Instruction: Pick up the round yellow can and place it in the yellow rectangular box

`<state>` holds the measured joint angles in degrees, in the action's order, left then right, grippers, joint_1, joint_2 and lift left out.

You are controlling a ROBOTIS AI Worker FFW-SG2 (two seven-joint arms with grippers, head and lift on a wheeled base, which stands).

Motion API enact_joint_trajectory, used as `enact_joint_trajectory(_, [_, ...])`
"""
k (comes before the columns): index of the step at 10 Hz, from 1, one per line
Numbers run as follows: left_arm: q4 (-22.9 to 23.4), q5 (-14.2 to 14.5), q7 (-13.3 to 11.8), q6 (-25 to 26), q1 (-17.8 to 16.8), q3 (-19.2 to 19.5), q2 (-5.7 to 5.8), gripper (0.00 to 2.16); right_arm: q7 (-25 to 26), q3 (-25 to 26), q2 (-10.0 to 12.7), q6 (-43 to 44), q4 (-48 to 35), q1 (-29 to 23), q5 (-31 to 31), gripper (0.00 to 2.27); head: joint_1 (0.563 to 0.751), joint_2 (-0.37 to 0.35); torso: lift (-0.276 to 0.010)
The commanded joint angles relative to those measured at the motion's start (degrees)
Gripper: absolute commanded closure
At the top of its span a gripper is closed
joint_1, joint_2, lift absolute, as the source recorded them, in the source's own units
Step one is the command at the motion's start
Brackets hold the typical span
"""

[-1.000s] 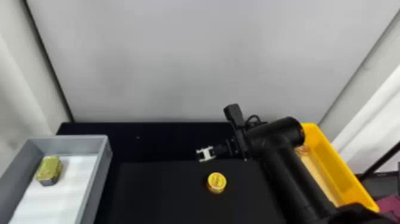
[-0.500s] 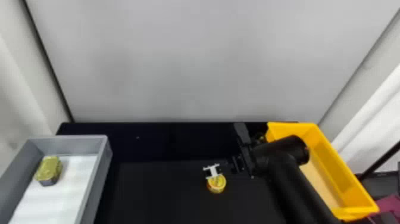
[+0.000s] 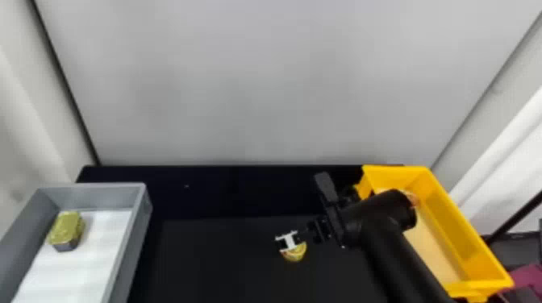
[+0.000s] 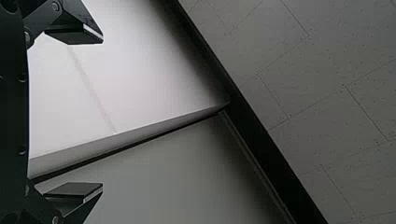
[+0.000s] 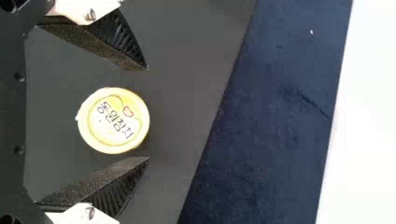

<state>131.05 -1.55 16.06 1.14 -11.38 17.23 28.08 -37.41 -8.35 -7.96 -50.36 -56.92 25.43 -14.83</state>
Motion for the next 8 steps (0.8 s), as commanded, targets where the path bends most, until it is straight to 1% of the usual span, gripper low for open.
enact_joint_trajectory(1, [0.0, 0.14, 0.03, -0.09, 0.04, 0.01, -0.2, 0.16, -1.28, 0.17, -0.04, 0.5, -0.12, -0.47, -2.93, 0.1, 0.694, -0.171, -0.001])
enact_joint_trajectory(2, [0.0, 0.14, -0.06, -0.17, 0.22, 0.09, -0.47, 0.16, -1.72, 0.43, -0.04, 0.68, -0.12, -0.73, -3.9, 0.1, 0.694, -0.171, -0.001])
enact_joint_trajectory(6, [0.08, 0.23, -0.15, -0.44, 0.57, 0.36, -0.47, 0.16, -1.63, 1.05, 0.49, 2.43, 1.81, -1.61, -4.25, 0.13, 0.694, -0.171, -0.001])
enact_joint_trajectory(7, [0.08, 0.23, -0.15, -0.44, 0.57, 0.36, -0.47, 0.16, -1.89, 1.31, 0.75, 3.05, 2.43, -1.7, -4.08, 0.26, 0.694, -0.171, -0.001])
enact_joint_trajectory(8, [0.08, 0.23, -0.23, -0.44, 0.57, 0.36, -0.47, 0.16, -2.16, 1.67, 0.84, 3.75, 2.51, -2.14, -3.37, 0.61, 0.694, -0.171, -0.001])
